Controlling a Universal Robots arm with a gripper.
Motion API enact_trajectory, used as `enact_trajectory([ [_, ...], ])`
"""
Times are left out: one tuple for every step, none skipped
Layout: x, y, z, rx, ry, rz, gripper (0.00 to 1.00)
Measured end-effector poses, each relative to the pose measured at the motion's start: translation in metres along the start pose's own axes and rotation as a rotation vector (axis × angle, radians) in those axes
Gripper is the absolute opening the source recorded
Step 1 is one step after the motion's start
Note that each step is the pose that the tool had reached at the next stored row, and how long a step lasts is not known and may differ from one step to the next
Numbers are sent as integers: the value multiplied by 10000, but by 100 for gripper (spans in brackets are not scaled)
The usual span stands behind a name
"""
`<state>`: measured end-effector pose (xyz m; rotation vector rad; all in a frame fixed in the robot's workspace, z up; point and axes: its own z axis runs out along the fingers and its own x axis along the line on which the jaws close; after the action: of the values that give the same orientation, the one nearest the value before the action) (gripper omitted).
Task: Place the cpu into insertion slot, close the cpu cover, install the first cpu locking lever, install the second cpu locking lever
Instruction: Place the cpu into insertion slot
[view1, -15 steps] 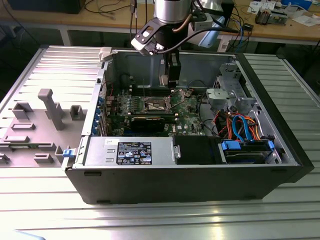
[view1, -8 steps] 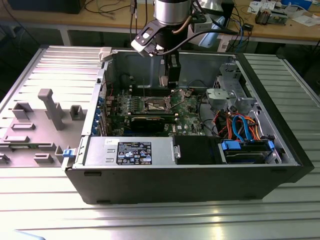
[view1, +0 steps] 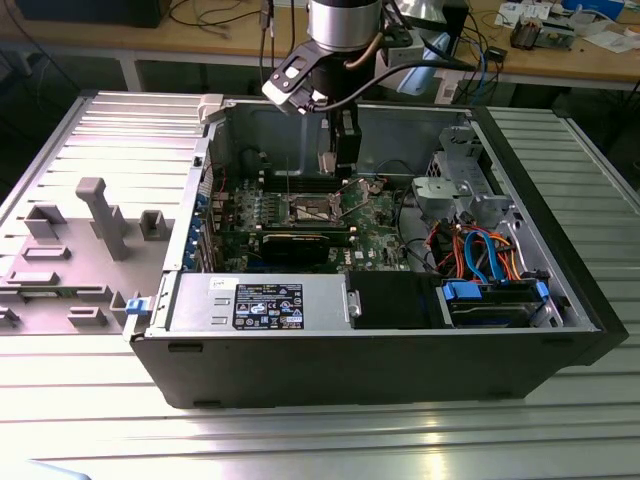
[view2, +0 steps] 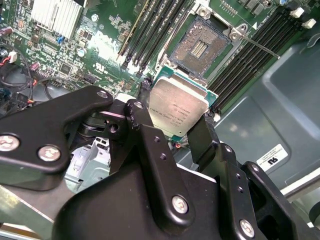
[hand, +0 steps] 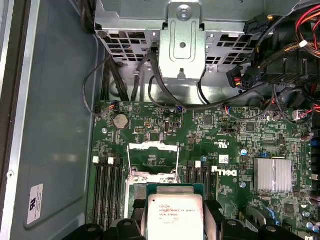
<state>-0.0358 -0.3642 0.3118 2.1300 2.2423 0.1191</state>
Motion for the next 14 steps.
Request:
enact_trajectory([
  [0,0,2,0,-1,0,55],
  [0,0,4,1,0,0,55],
  [0,-1,6,1,0,0,55],
  [0,-1,9,0,0,0,55],
  [0,-1,12,0,1,0,55],
  [-1,-1,17,-1,2,0,55],
  [-1,-2,20,0,0,0,55],
  [-2,-2,23,0,0,0,55],
  [-4,-3,28,0,0,0,55],
  [-5,-3,33,1,0,0,55],
  [-5,-3,35,0,0,0,55],
  [-6,-4,41,1,0,0,55],
  [-6,-4,44,0,0,0,55],
  [-6,-4,47,0,0,0,55],
])
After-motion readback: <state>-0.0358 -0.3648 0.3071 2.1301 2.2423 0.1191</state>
